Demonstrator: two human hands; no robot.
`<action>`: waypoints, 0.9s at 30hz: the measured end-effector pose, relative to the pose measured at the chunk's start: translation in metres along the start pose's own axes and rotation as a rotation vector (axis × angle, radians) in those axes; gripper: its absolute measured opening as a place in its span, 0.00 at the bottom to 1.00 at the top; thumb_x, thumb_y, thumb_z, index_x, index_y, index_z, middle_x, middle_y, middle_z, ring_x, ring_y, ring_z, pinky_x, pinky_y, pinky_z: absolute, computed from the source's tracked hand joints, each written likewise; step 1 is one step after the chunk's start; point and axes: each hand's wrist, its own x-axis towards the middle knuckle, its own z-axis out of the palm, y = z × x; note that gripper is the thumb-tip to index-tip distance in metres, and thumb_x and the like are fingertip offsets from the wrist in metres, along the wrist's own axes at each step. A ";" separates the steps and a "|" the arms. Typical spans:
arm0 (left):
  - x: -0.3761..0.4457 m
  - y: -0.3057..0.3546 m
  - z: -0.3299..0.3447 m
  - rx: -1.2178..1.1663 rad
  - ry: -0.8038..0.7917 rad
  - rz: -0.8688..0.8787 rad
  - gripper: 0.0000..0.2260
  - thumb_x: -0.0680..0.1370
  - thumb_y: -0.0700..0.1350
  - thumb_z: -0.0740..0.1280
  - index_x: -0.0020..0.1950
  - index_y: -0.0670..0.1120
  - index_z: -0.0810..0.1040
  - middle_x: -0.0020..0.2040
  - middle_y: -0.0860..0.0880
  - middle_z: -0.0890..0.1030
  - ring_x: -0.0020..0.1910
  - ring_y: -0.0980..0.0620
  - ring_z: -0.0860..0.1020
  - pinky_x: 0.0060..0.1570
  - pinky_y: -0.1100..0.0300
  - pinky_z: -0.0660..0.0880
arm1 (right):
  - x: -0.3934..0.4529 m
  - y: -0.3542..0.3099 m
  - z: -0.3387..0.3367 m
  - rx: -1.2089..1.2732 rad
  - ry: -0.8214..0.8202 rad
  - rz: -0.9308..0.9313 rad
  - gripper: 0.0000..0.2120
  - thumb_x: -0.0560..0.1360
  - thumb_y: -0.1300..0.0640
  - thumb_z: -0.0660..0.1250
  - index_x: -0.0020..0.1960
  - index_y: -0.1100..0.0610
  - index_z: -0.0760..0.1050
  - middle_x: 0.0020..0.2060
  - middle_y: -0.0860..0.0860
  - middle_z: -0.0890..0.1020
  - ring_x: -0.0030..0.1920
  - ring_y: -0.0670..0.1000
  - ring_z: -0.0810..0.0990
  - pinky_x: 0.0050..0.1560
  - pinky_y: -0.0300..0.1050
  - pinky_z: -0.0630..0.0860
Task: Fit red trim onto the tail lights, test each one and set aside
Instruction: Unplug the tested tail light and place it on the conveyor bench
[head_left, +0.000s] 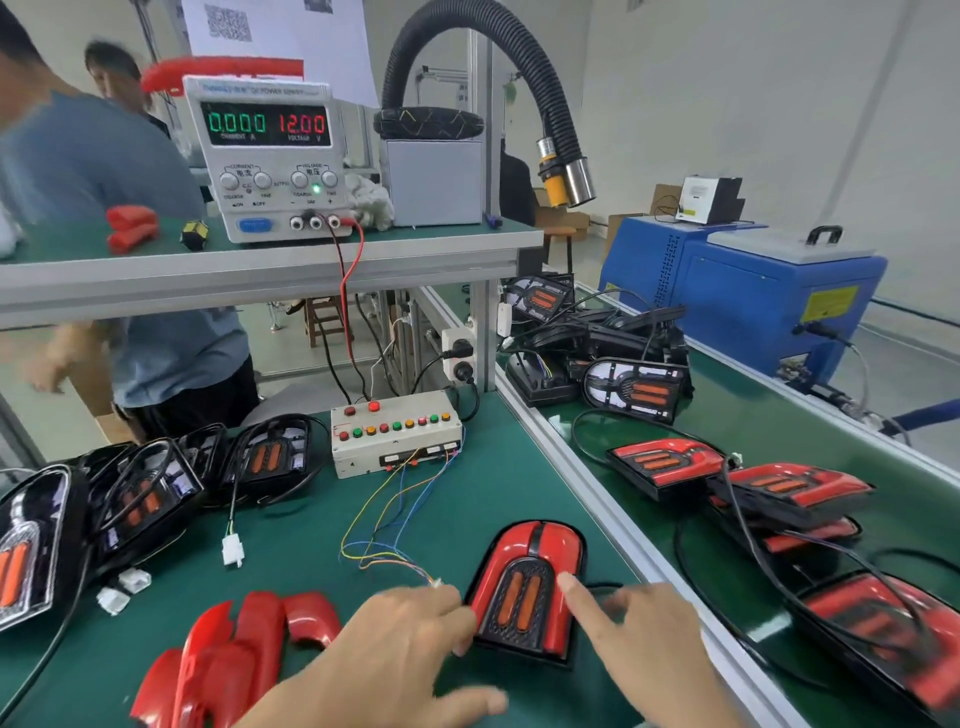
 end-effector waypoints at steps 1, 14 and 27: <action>-0.002 0.003 -0.005 0.039 -0.001 0.058 0.08 0.73 0.59 0.66 0.41 0.56 0.75 0.38 0.57 0.75 0.34 0.58 0.77 0.34 0.65 0.70 | 0.002 -0.003 0.003 -0.028 -0.025 0.003 0.36 0.61 0.14 0.42 0.34 0.45 0.68 0.49 0.50 0.73 0.58 0.54 0.72 0.62 0.52 0.72; -0.030 0.038 0.042 0.232 0.124 -0.252 0.15 0.49 0.52 0.73 0.28 0.52 0.71 0.20 0.47 0.58 0.24 0.50 0.49 0.26 0.66 0.46 | 0.027 -0.011 0.000 -0.083 -0.144 -0.044 0.26 0.66 0.27 0.55 0.39 0.50 0.71 0.44 0.44 0.73 0.51 0.52 0.72 0.54 0.52 0.67; -0.007 0.037 -0.002 -0.689 0.388 -0.788 0.05 0.79 0.48 0.70 0.43 0.53 0.78 0.34 0.54 0.83 0.30 0.55 0.79 0.41 0.64 0.77 | -0.004 0.040 -0.028 0.769 -0.298 0.116 0.09 0.74 0.51 0.73 0.45 0.57 0.87 0.36 0.49 0.88 0.36 0.44 0.86 0.35 0.34 0.77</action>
